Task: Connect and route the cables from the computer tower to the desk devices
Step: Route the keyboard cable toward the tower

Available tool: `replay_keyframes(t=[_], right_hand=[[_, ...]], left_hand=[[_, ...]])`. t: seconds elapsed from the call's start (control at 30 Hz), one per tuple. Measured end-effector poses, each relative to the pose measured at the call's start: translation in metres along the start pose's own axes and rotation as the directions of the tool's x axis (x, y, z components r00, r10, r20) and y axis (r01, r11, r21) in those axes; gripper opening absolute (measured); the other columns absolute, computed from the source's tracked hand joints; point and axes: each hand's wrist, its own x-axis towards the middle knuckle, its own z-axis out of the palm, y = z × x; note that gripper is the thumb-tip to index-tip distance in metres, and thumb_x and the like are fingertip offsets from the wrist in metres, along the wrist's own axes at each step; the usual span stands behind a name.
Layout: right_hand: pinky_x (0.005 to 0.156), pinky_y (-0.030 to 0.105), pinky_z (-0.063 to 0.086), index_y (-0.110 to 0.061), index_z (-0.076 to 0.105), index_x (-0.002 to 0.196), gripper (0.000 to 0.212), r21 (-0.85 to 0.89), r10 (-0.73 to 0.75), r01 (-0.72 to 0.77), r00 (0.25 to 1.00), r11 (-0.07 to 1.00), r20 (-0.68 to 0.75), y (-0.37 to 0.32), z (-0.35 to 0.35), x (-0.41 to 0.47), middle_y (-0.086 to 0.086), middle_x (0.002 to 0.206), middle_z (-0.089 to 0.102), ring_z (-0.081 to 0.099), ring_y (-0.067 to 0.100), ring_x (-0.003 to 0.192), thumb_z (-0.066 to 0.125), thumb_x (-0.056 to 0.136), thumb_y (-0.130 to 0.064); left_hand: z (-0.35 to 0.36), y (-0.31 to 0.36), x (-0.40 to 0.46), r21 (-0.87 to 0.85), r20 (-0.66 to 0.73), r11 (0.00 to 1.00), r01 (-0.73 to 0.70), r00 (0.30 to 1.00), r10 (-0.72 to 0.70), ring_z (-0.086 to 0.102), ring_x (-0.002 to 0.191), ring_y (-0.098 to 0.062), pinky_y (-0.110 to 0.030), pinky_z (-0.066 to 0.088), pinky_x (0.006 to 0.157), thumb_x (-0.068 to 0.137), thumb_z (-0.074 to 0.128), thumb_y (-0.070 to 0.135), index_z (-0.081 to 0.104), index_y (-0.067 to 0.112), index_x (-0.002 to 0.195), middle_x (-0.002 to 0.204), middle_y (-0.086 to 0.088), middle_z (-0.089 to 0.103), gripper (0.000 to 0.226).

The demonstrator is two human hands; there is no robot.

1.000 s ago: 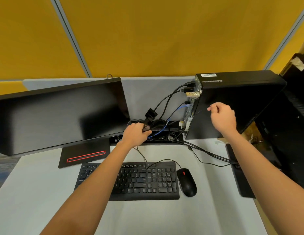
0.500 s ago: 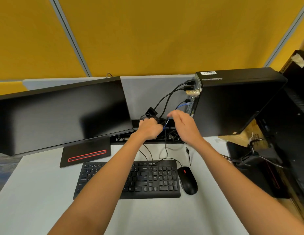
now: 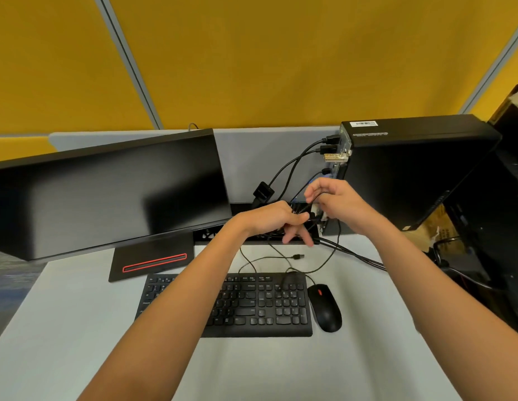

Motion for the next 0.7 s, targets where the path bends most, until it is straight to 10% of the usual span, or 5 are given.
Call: replay_keyframes(t=[0.17,0.3,0.47,0.6,0.7], right_hand=[[0.071,0.028,0.045,-0.011,0.063,0.080,0.037,0.063,-0.007,0.010,0.998,0.998,-0.059,0.016,0.024,0.002,0.008,0.077,0.057,0.054,0.014,0.070,0.034,0.089,0.011],[0.076,0.026,0.041,0.000,0.058,0.114,0.033,-0.279,-0.025,0.007,0.998,0.960,-0.062,0.032,0.052,0.004,0.001,0.092,0.056,0.054,0.015,0.085,0.032,0.100,-0.016],[0.068,0.036,0.044,-0.013,0.049,0.081,0.020,-0.720,0.104,-0.042,0.994,0.693,0.043,0.046,0.073,-0.006,0.013,0.093,0.062,0.061,0.037,0.090,0.039,0.098,-0.017],[0.065,0.037,0.045,-0.012,0.051,0.097,0.010,-0.738,-0.019,0.201,0.969,0.645,0.247,0.029,0.071,-0.017,0.006,0.093,0.056,0.061,0.033,0.084,0.043,0.091,-0.010],[0.059,0.033,0.043,-0.009,0.052,0.104,0.013,-0.649,-0.075,0.302,0.932,0.698,0.354,0.017,0.058,-0.019,-0.006,0.075,0.045,0.054,0.023,0.065,0.045,0.094,-0.014]], left_hand=[[0.001,0.029,-0.010,-0.291,0.296,0.943,-0.159,0.923,0.247,0.050,0.069,-0.014,-0.022,0.041,0.074,0.105,0.021,0.024,0.069,-0.003,0.091,0.110,-0.015,0.069,0.057],[-0.001,0.029,-0.004,-0.467,-0.040,0.838,-0.283,0.953,0.300,0.048,0.063,-0.009,-0.026,0.036,0.070,0.106,0.020,0.027,0.065,-0.001,0.081,0.095,-0.006,0.073,0.059],[-0.002,-0.006,0.014,-0.417,-0.415,0.882,-0.218,0.909,0.029,0.057,0.072,-0.008,-0.019,0.039,0.065,0.106,0.024,0.030,0.071,-0.004,0.089,0.106,-0.014,0.071,0.060],[0.013,-0.032,0.028,-0.273,-0.567,0.962,-0.019,0.811,-0.145,0.064,0.090,-0.011,-0.028,0.044,0.093,0.104,0.032,0.022,0.071,-0.006,0.085,0.093,-0.011,0.072,0.052],[0.019,-0.040,0.030,-0.203,-0.541,0.977,0.059,0.825,-0.162,0.062,0.077,-0.009,-0.027,0.043,0.077,0.101,0.038,0.024,0.062,0.009,0.065,0.095,-0.010,0.072,0.045]])
